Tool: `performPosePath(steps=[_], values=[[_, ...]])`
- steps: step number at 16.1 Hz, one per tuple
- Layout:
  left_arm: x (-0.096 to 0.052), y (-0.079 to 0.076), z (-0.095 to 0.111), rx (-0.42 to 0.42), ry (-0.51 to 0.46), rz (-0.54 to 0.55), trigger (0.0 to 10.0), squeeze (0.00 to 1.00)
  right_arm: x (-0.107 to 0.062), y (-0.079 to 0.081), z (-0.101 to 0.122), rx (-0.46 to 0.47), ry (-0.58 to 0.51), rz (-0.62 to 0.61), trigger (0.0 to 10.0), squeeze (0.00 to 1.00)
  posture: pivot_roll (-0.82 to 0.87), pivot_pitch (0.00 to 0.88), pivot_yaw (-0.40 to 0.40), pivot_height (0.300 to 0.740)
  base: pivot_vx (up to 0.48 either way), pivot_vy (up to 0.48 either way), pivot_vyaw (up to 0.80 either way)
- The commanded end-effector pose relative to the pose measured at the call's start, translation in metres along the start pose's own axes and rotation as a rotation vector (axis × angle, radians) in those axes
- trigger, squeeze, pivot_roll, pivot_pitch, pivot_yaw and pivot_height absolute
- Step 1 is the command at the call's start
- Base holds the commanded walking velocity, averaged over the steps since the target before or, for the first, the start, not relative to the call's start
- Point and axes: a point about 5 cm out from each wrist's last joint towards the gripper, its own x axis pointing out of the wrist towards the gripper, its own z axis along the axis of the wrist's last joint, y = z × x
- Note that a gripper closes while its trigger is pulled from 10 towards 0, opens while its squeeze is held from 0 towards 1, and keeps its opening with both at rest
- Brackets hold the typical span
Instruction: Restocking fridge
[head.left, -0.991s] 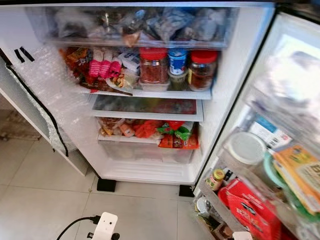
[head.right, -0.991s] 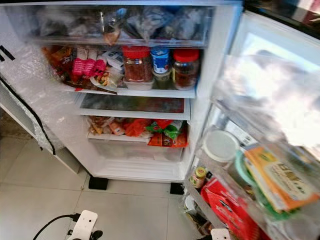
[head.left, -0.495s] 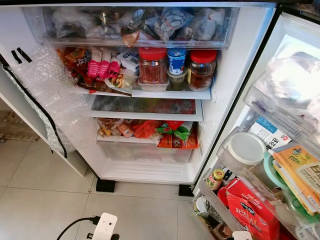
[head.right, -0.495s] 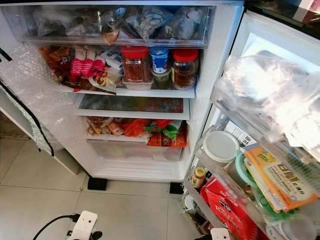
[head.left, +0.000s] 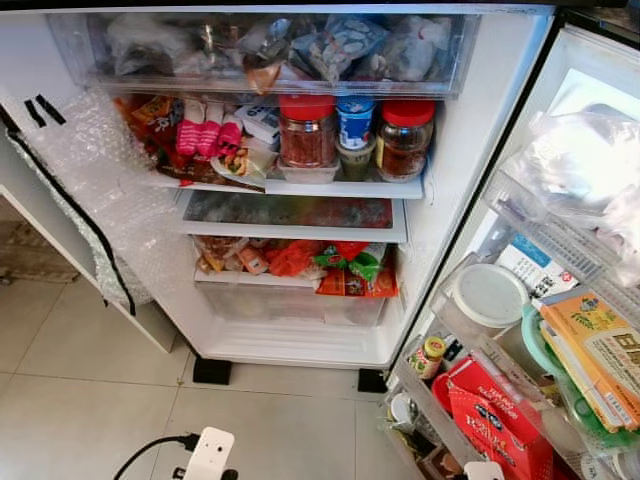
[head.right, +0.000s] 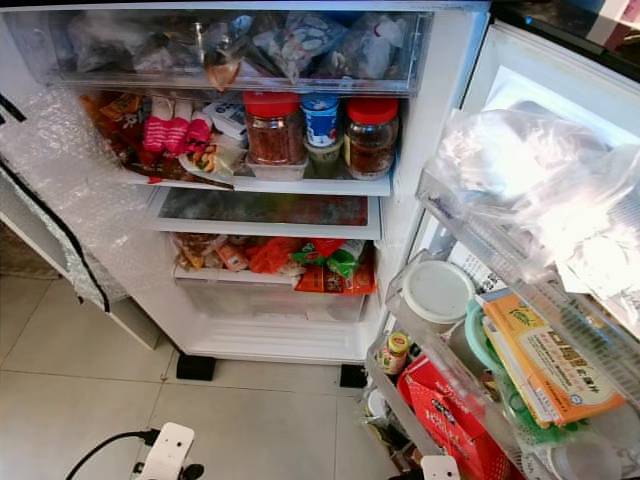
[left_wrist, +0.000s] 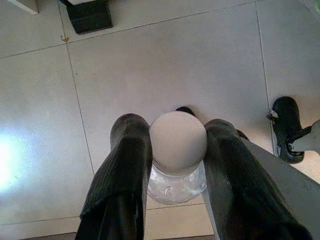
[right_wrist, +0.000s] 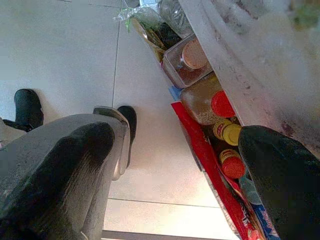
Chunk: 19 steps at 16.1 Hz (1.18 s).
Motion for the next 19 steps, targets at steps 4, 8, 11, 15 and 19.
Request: performPosePath(steps=[4,8,11,15,19], values=[[-0.0030,-0.0064,-0.0134,-0.015,0.047,-0.033,10.0,0.00,-0.0028,0.0014,-0.0140,0.004,0.049,0.004,10.0,0.00,-0.02,0.177,-0.018,0.740,0.248,0.000,0.00],[-0.0030,-0.0066,-0.0134,-0.016,0.048,-0.035,10.0,0.00,-0.0029,0.0014,-0.0143,0.005,0.050,0.004,10.0,0.00,-0.02,0.175,-0.018,0.740,0.260,0.000,0.00],[-0.0025,-0.0068,-0.0120,-0.016,0.045,-0.036,10.0,0.00,-0.0029,0.0009,-0.0142,0.005,0.051,0.005,10.0,0.00,-0.02,0.175,-0.021,0.740,0.289,0.000,0.00],[-0.0024,-0.0065,-0.0119,-0.019,0.046,-0.036,10.0,0.00,-0.0029,0.0005,-0.0141,0.005,0.051,0.008,10.0,0.00,-0.02,0.174,-0.023,0.740,0.292,0.000,0.00],[-0.0021,-0.0062,-0.0106,-0.018,0.041,-0.037,10.0,0.00,-0.0029,0.0002,-0.0141,0.005,0.052,0.008,10.0,0.00,-0.02,0.174,-0.024,0.740,0.292,0.000,0.00]])
